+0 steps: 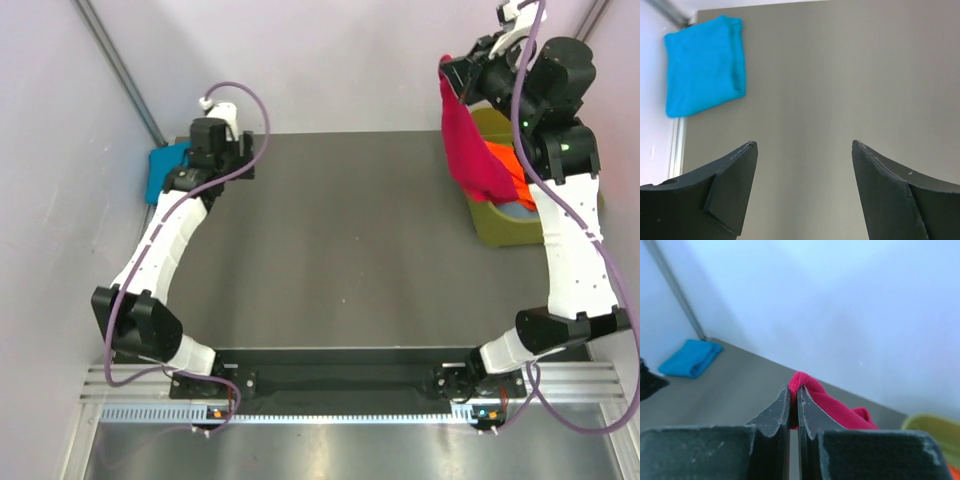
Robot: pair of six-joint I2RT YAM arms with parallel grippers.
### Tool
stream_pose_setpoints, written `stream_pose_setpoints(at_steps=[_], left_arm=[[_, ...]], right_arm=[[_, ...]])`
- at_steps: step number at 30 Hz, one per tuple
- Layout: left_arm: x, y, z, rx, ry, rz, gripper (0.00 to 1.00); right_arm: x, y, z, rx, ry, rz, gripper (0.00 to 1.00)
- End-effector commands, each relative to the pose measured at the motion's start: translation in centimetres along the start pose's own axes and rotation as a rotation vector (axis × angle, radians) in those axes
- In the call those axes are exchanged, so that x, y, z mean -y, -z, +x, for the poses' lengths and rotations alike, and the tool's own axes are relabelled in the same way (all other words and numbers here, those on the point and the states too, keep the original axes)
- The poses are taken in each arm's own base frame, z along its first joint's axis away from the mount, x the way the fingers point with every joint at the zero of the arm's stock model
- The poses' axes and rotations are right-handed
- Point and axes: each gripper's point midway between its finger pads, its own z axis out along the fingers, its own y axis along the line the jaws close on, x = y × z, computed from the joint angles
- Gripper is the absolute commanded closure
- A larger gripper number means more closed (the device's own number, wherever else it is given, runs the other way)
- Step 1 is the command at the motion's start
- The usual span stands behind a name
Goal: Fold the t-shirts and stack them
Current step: Move the tshirt to the center of the board
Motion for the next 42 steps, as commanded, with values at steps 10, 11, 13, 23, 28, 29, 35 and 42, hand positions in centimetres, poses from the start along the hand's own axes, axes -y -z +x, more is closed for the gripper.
stream_pose_setpoints(at_steps=[10, 11, 13, 23, 28, 29, 35, 42], left_arm=[[-4.8, 6.3, -0.9, 0.086, 0.175, -0.034, 0.21], [-5.2, 6.5, -0.9, 0.089, 0.183, -0.042, 0.21], [-5.7, 7.5, -0.7, 0.100, 0.198, -0.046, 0.22], [-6.1, 10.3, 2.1, 0.076, 0.223, 0.002, 0.23], [-3.1, 11.2, 3.0, 0.032, 0.216, 0.168, 0.23], [-2.7, 11.2, 3.3, 0.020, 0.219, 0.191, 0.24], [-0.2, 8.9, 6.7, -0.122, 0.259, 0.304, 0.26], [3.2, 4.8, 11.0, -0.295, 0.317, 0.461, 0.27]], right_arm=[[-13.6, 3.3, -13.2, 0.374, 0.072, -0.327, 1.00], [-15.1, 3.1, -13.4, 0.389, 0.092, -0.358, 1.00], [-16.6, 3.0, -13.8, 0.409, 0.085, -0.387, 1.00], [-22.2, 1.2, -5.7, 0.213, 0.183, -0.479, 1.00], [-16.5, -0.5, 5.7, 0.006, 0.211, -0.366, 1.00], [-13.5, -0.6, 9.1, -0.057, 0.216, -0.299, 1.00], [-2.1, 0.2, 16.1, -0.219, 0.208, -0.045, 1.00], [1.0, 1.5, 21.3, -0.357, 0.211, 0.024, 1.00]])
